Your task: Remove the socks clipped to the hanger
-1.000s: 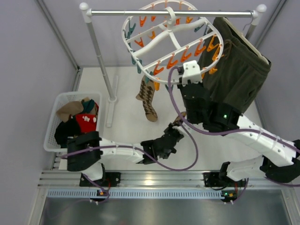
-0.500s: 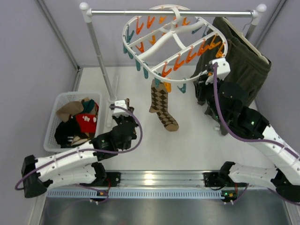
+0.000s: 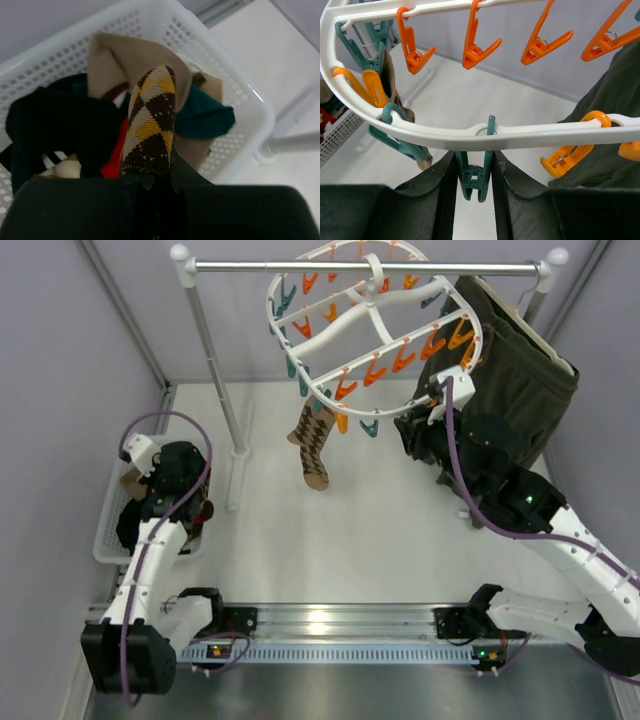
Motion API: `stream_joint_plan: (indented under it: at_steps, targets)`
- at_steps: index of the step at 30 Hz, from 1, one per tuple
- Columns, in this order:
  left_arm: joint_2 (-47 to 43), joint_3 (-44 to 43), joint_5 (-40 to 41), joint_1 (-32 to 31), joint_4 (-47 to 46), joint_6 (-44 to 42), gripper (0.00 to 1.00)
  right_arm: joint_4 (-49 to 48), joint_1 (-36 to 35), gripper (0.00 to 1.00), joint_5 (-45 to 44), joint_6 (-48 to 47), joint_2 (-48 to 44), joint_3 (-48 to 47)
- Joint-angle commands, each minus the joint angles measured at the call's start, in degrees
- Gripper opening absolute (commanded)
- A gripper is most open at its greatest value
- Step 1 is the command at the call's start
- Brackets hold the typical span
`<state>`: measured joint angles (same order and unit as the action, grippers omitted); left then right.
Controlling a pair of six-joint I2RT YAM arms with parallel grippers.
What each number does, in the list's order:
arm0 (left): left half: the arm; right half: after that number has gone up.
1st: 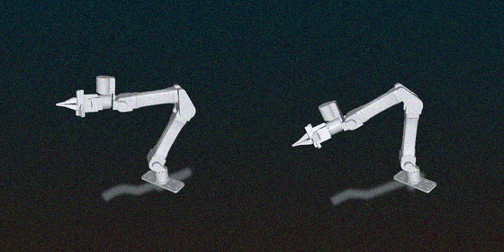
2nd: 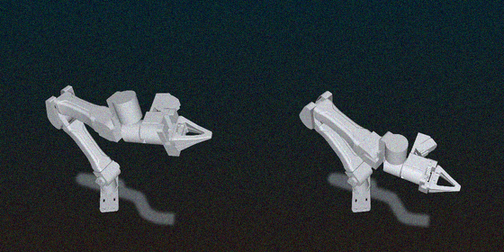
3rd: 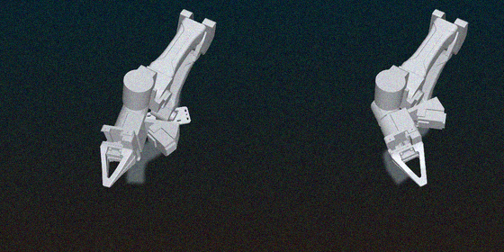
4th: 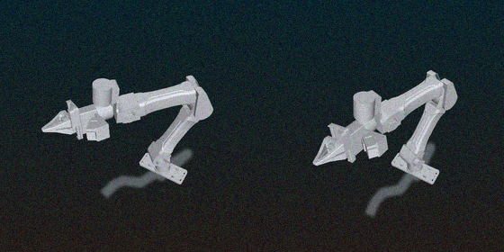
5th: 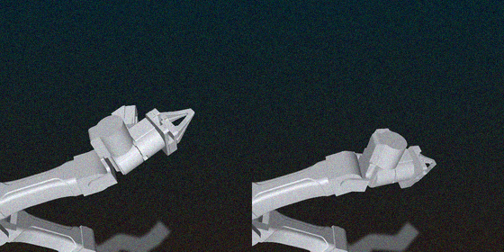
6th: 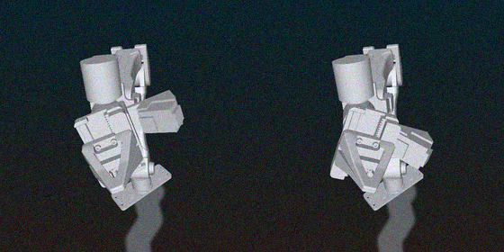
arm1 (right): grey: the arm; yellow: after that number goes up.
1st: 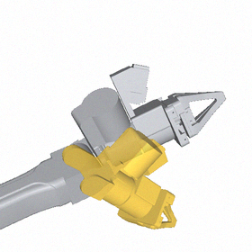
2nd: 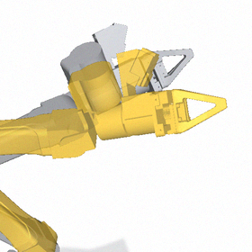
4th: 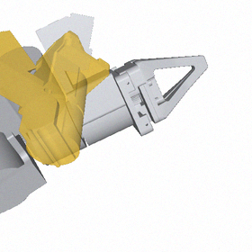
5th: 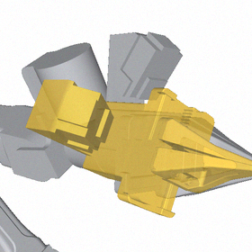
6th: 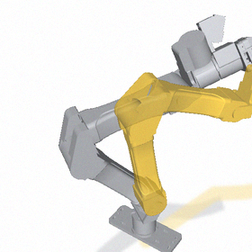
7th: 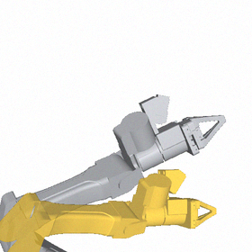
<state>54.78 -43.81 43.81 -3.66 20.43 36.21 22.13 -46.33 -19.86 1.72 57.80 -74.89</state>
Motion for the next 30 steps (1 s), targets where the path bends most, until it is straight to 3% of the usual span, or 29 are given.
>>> stream_joint_plan:
  at_steps: [1, 6, 10, 13, 14, 17, 20, 21, 22, 25, 30]
  targets:
    - [2.34, -5.22, -5.14, 6.73, 1.02, 0.01, 0.00, -3.67, 1.41, 0.27, 3.07, 0.31, -1.02, -0.43]
    - [6.82, -9.70, -6.45, 14.97, 1.02, 1.75, 0.00, -3.59, 1.59, 0.27, 4.12, 0.57, -1.99, 0.18]
    - [9.72, -11.56, -12.78, 22.81, 1.02, 3.69, 0.02, -3.23, 1.68, 0.28, 4.48, 0.66, -2.95, 0.98]
    - [12.62, -13.05, -14.19, 25.19, 1.02, 4.23, 0.22, -3.15, 1.68, 0.29, 5.00, 0.66, -3.40, 1.68]
    - [13.50, -13.05, -16.72, 25.19, 0.93, 4.05, 0.41, -3.15, 1.68, 0.30, 4.92, 0.66, -3.40, 1.94]
    - [12.55, -11.39, -19.98, 25.19, 0.67, 5.01, 0.73, -3.41, 1.68, 0.33, 5.79, 1.01, -3.57, 2.73]
    - [11.14, -10.68, -24.38, 24.93, 0.67, 3.88, 0.84, -4.11, 1.85, 0.36, 6.41, 1.18, -3.83, 3.70]
    - [10.00, -10.68, -27.17, 24.67, 0.58, 3.18, 0.96, -4.37, 1.77, 0.38, 6.58, 1.36, -3.92, 3.88]
    - [8.95, -10.77, -28.42, 24.32, 0.67, 2.65, 0.98, -4.46, 1.77, 0.41, 6.59, 1.45, -4.10, 3.96]
    - [4.81, -11.47, -34.39, 20.99, 0.32, -0.07, 0.98, -4.29, 1.85, 0.63, 6.67, 1.80, -4.80, 4.58]
    - [-0.02, -12.18, -32.39, 9.65, 0.76, -5.88, 0.98, -3.32, 1.85, 0.83, 7.02, 3.11, -7.79, 5.54]
